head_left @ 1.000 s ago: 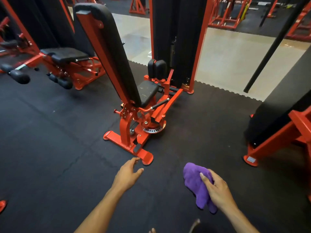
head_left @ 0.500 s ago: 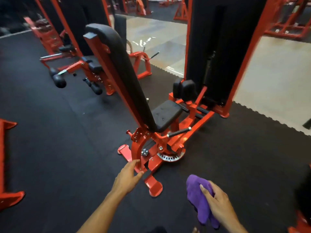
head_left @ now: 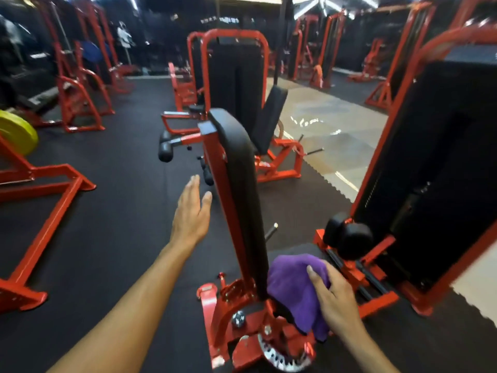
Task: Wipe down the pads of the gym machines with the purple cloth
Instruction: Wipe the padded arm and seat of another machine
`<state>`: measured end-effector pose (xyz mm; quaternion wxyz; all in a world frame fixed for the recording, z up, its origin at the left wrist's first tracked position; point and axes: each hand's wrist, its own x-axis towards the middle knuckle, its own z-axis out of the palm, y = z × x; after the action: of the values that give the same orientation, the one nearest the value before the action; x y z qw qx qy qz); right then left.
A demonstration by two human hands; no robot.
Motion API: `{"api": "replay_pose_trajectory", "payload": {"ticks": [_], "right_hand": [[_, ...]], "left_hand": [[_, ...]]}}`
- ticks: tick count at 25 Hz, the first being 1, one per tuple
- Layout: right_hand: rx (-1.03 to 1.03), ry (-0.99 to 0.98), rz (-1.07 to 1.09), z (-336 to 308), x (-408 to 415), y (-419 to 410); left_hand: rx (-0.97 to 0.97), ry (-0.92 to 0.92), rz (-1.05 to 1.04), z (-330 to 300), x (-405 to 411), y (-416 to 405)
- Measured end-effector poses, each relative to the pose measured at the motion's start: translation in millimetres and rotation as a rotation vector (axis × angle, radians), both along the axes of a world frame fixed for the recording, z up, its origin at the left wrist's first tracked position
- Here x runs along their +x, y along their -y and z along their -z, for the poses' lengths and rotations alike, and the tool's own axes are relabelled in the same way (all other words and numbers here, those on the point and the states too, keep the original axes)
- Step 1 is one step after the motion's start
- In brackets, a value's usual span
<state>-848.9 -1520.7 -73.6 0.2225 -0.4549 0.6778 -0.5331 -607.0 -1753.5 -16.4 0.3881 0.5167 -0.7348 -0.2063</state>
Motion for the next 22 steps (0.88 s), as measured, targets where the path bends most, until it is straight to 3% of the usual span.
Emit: {"api": "replay_pose_trajectory", "payload": {"ticks": [5, 8, 10, 13, 16, 20, 22], "right_hand": [[-0.431, -0.035, -0.004, -145, -26, 110], [-0.672, -0.327, -0.193, -198, -16, 167], [-0.604, -0.539, -0.322, -196, -2, 212], [-0.407, -0.618, -0.527, -170, 20, 255], [-0.463, -0.555, -0.580, -201, 28, 293], [-0.054, -0.562, -0.675, -259, 21, 382], [0.003, -0.543, -0.671, -261, 21, 398]], "left_hand": [[-0.101, -0.023, -0.049, -116, -34, 89], [-0.051, 0.070, 0.024, -142, -46, 115], [-0.035, 0.081, 0.060, -139, -49, 116], [-0.109, 0.115, 0.062, -116, -47, 114], [-0.154, 0.091, 0.010, -111, -45, 118], [-0.133, 0.042, -0.060, -115, -54, 114], [-0.114, 0.054, -0.072, -116, -54, 114]]}}
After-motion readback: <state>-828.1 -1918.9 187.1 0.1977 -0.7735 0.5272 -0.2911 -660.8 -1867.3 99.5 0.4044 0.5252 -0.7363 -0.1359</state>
